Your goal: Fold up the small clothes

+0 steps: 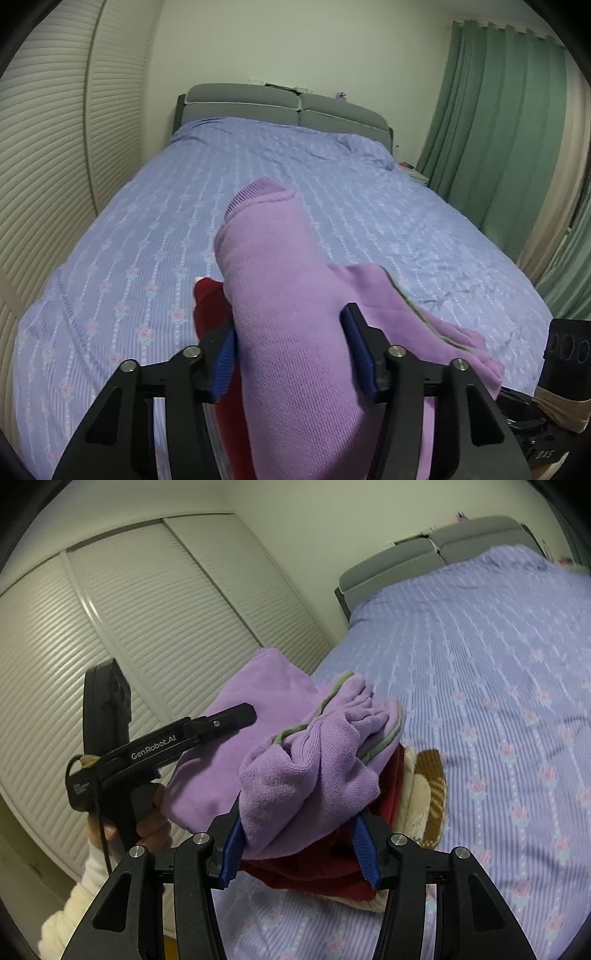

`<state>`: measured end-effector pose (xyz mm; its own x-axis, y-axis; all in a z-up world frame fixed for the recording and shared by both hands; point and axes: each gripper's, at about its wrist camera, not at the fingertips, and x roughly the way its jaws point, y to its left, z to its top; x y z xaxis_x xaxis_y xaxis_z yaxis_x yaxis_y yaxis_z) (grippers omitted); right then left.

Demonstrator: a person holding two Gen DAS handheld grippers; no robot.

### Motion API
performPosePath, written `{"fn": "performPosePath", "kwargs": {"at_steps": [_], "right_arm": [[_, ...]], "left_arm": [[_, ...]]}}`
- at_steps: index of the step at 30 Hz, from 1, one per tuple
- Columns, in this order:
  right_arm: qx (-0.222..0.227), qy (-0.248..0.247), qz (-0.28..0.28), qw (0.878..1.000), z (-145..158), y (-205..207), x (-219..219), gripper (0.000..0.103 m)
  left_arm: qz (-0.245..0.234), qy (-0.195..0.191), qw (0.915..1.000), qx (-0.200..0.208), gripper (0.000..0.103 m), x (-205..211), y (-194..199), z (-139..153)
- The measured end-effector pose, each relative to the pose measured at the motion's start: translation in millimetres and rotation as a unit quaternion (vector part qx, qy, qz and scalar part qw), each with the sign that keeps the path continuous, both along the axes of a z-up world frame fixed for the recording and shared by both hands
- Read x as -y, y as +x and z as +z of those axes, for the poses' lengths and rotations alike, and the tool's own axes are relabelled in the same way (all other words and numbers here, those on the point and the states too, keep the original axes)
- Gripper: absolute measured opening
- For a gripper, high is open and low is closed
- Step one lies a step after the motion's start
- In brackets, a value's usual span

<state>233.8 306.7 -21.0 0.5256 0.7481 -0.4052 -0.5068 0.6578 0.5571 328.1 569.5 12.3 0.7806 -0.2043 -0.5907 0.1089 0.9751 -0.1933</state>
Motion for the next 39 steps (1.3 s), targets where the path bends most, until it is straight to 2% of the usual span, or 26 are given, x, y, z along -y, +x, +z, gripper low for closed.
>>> {"fn": "performPosePath", "kwargs": {"at_steps": [3,8,10,11,17,19,24,26,29,36,39], "right_arm": [[-0.023,0.017,0.005,1.0,-2.9,2.4,4.8,0.061],[-0.057,0.038,0.007,0.998,-6.1,7.7,15.7,0.07],[-0.056,0.038,0.0,0.998,-6.7,5.8,21.3,0.081],[-0.053,0.041,-0.003,0.998,-6.4,4.2,23.7,0.082],[-0.011,0.029,-0.016,0.999,10.4,-12.6,52.0,0.083],[0.01,0.019,-0.021,1.0,18.4,-22.3,67.1,0.091],[0.083,-0.048,-0.045,0.994,46.9,-53.3,113.3,0.098],[0.115,-0.083,-0.052,0.989,57.2,-67.1,132.1,0.101],[0.159,-0.121,-0.062,0.978,69.4,-92.1,166.6,0.102],[0.164,-0.158,-0.099,0.969,84.8,-130.3,256.9,0.102],[0.166,-0.18,-0.114,0.963,83.4,-147.1,289.3,0.102]], "left_arm": [[0.015,0.016,0.9998,0.005,0.062,-1.6,-4.6,5.0],[0.033,0.019,0.9983,0.045,0.07,-3.7,-31.8,28.1],[0.038,0.039,0.997,0.054,0.071,4.9,-49.7,35.5],[0.041,0.055,0.9962,0.053,0.071,10.7,-55.1,37.4],[0.076,0.111,0.9891,0.06,0.075,55.3,-113.6,38.5],[0.099,0.121,0.9857,0.063,0.081,74.1,-129.9,40.0],[0.12,0.123,0.9819,0.079,0.094,126.1,-164.8,50.5],[0.125,0.127,0.98,0.088,0.099,151.0,-176.9,54.4],[0.118,0.131,0.9789,0.104,0.101,183.5,-192.8,58.6],[0.096,0.156,0.9736,0.136,0.103,275.3,-229.2,59.7],[0.074,0.152,0.9749,0.145,0.103,311.1,-237.2,56.5]]}}
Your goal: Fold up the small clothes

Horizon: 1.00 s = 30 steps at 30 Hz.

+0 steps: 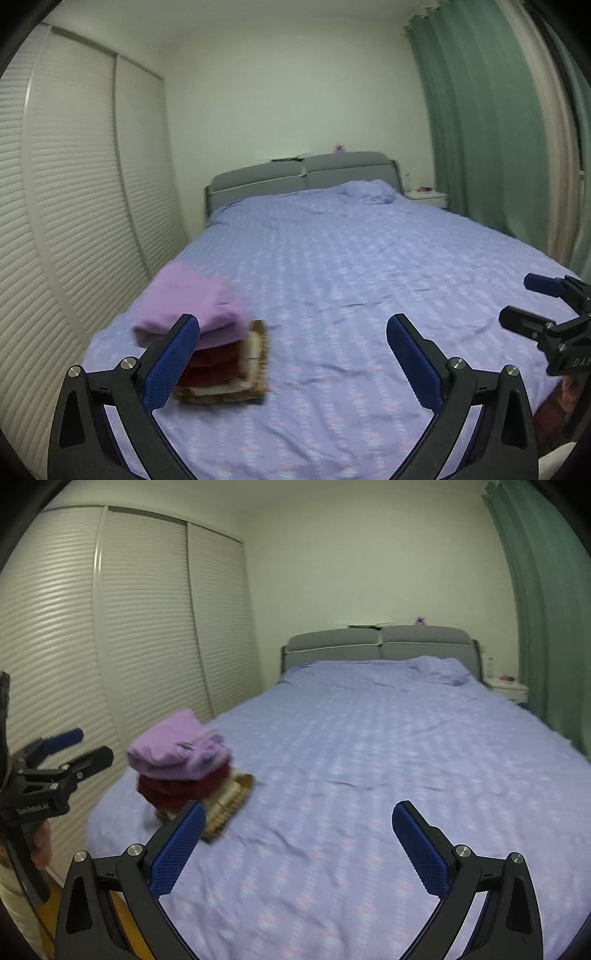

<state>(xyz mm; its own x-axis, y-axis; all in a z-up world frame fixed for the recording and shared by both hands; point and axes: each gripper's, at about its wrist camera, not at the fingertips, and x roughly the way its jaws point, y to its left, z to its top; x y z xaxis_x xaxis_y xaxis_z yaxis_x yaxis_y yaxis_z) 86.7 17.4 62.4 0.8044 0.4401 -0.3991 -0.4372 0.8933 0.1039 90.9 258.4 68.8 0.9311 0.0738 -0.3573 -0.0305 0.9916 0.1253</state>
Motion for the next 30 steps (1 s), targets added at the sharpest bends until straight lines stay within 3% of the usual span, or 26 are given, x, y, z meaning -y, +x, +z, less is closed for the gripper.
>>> {"fn": "performPosePath", "kwargs": {"at_steps": [4,8,14,30], "right_arm": [[-0.001,-0.017,-0.023,1.0,-5.2,-21.8,44.2,0.102],[0.001,-0.021,-0.06,0.998,-10.6,-38.7,80.0,0.102],[0.009,-0.016,-0.076,0.997,-11.3,-56.4,117.0,0.102],[0.01,-0.006,-0.078,0.997,-15.4,-75.4,140.7,0.102]], "left_arm": [[-0.036,-0.02,0.999,-0.018,0.103,41.4,0.0,-16.7],[-0.037,-0.034,0.9982,-0.032,0.103,74.2,-0.3,-35.9],[-0.044,-0.067,0.9958,-0.044,0.103,105.1,-8.7,-40.9],[-0.055,-0.056,0.9963,-0.035,0.103,127.9,-34.6,-38.8]]}}
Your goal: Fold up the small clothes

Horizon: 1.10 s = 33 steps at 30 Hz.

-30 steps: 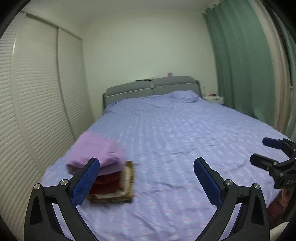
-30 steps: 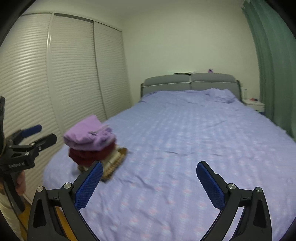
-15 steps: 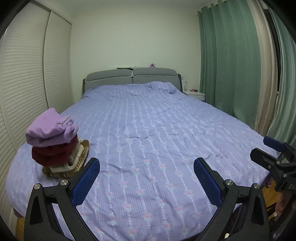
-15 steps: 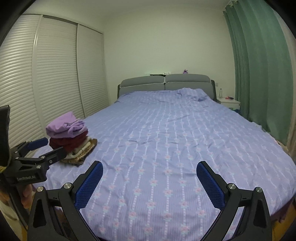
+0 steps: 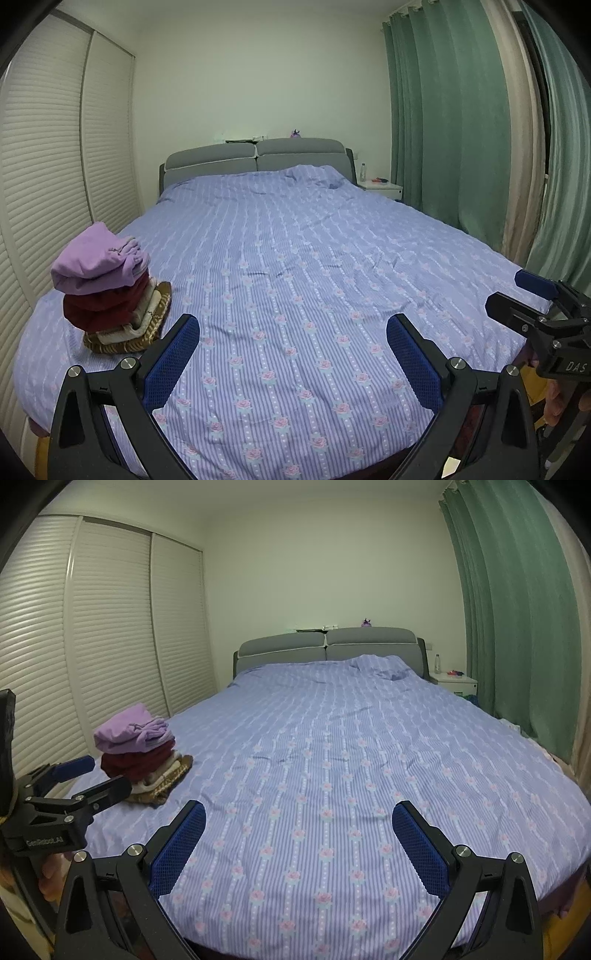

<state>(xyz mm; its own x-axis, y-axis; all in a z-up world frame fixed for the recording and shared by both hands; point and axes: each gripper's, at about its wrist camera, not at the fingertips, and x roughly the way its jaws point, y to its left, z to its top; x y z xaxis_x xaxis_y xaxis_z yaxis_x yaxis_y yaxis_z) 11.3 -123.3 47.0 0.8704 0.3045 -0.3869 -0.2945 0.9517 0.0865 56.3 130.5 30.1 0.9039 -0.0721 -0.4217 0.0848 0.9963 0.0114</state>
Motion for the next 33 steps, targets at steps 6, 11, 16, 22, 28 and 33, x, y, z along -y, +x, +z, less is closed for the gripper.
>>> {"fn": "performPosePath", "kwargs": {"at_steps": [6,11,16,22,28,33], "right_arm": [[0.003,-0.001,0.003,1.0,1.4,-4.4,-1.4,0.102],[0.006,-0.002,0.003,1.0,3.0,-8.0,-2.1,0.102],[0.008,-0.001,0.003,1.0,4.2,-10.3,-1.9,0.102],[0.009,0.0,0.004,1.0,6.1,-11.5,0.1,0.102],[0.009,0.002,0.004,1.0,7.9,-12.8,0.3,0.102],[0.009,0.001,0.005,1.0,8.3,-12.8,0.1,0.102]], "left_arm": [[-0.001,-0.002,1.0,0.002,0.103,-0.4,-5.0,1.9],[-0.001,-0.001,1.0,0.005,0.103,1.6,-7.9,3.8],[-0.001,-0.006,0.9999,0.008,0.103,0.1,-10.1,6.1],[-0.009,-0.027,0.9996,-0.003,0.103,-5.6,-8.5,6.3],[-0.006,-0.026,0.9996,-0.008,0.103,-5.5,-8.5,5.4],[-0.009,-0.022,0.9997,-0.009,0.103,-1.5,-11.0,5.2]]}}
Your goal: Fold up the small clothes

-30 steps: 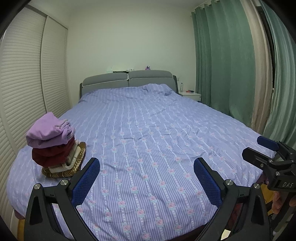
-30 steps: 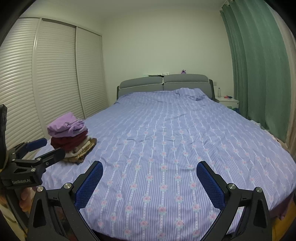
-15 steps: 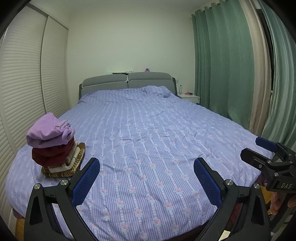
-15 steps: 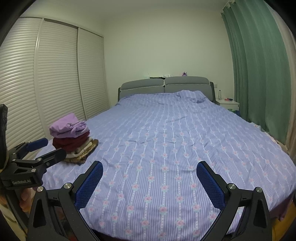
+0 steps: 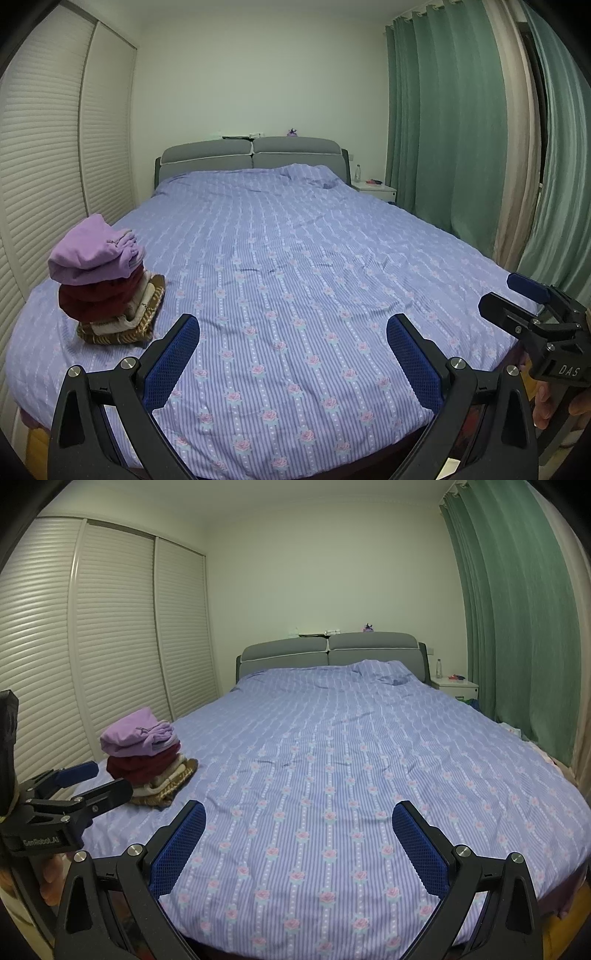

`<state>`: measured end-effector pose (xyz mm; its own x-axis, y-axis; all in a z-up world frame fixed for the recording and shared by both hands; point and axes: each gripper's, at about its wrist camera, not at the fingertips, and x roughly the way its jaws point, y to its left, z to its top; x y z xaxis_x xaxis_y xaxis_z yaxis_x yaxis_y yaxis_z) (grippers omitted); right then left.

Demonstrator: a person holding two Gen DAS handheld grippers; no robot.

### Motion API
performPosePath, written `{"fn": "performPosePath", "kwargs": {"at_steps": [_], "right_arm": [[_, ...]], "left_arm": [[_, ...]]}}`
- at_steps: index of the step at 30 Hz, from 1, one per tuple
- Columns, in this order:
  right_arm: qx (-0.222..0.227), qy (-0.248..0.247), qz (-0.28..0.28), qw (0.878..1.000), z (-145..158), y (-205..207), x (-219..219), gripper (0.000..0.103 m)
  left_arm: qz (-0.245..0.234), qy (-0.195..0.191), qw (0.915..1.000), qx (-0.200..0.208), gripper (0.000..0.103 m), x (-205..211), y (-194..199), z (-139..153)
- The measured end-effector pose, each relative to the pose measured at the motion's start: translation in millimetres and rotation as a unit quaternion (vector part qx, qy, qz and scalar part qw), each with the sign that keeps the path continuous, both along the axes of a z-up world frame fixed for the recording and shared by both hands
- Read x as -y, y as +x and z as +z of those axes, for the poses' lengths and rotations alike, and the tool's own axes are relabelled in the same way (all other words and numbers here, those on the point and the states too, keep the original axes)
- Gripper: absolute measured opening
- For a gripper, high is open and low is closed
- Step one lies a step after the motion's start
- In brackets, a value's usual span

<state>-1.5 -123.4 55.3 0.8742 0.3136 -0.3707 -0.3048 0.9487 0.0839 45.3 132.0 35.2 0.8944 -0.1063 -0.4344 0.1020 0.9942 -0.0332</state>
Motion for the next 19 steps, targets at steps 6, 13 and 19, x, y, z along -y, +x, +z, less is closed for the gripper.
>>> {"fn": "performPosePath", "kwargs": {"at_steps": [6,13,19], "right_arm": [[0.002,0.0,0.001,1.0,0.2,-0.3,0.1,0.102],[0.001,0.0,0.001,1.0,0.3,-1.0,-0.6,0.102],[-0.001,0.001,0.001,1.0,0.1,0.0,-1.9,0.102]], "left_arm": [[-0.003,-0.002,1.0,0.003,0.103,0.3,-2.3,1.3],[-0.006,-0.005,1.0,0.0,0.103,0.8,-2.4,1.9],[-0.005,-0.006,1.0,-0.003,0.103,2.1,-1.4,1.4]]}}
